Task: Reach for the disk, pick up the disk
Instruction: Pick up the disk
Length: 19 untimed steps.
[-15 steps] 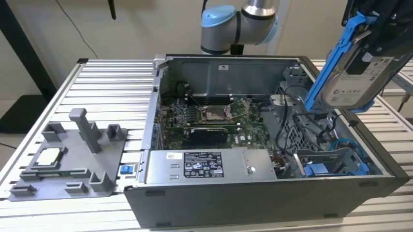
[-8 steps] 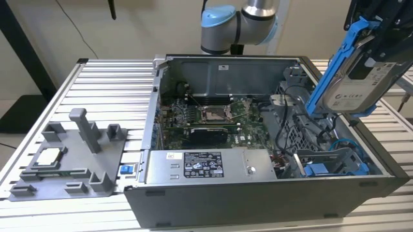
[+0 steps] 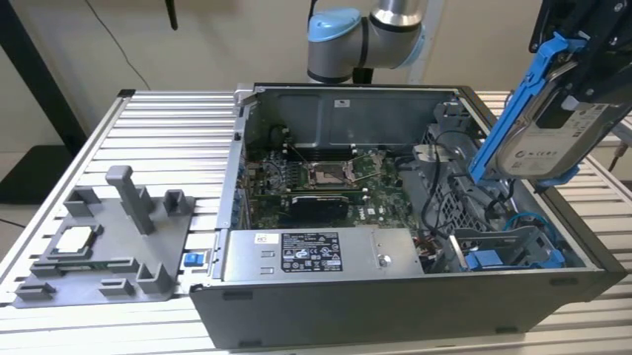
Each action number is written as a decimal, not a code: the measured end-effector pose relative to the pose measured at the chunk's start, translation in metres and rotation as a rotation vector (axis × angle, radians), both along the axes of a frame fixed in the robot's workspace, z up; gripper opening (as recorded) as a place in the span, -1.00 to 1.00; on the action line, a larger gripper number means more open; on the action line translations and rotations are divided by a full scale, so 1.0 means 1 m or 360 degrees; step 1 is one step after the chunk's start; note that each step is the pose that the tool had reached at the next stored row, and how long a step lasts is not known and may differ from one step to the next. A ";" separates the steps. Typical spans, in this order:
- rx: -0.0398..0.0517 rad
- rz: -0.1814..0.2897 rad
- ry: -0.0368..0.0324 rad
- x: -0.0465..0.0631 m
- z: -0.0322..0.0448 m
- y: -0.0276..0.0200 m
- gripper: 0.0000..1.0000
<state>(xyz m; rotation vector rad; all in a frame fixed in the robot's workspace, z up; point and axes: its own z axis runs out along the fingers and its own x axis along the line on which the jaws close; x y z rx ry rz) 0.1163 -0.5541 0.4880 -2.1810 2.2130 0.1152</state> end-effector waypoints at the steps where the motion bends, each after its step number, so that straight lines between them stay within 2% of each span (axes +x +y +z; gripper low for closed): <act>1: 0.0000 0.0000 0.0000 0.000 0.0000 0.0000 -1.00; 7: 0.0000 0.0000 0.0000 0.000 -0.0003 -0.0002 -1.00; 9: 0.0000 0.0000 0.0000 0.000 -0.0015 -0.0016 -1.00; 19: -0.0009 0.0000 0.0000 -0.001 -0.0096 -0.0213 -1.00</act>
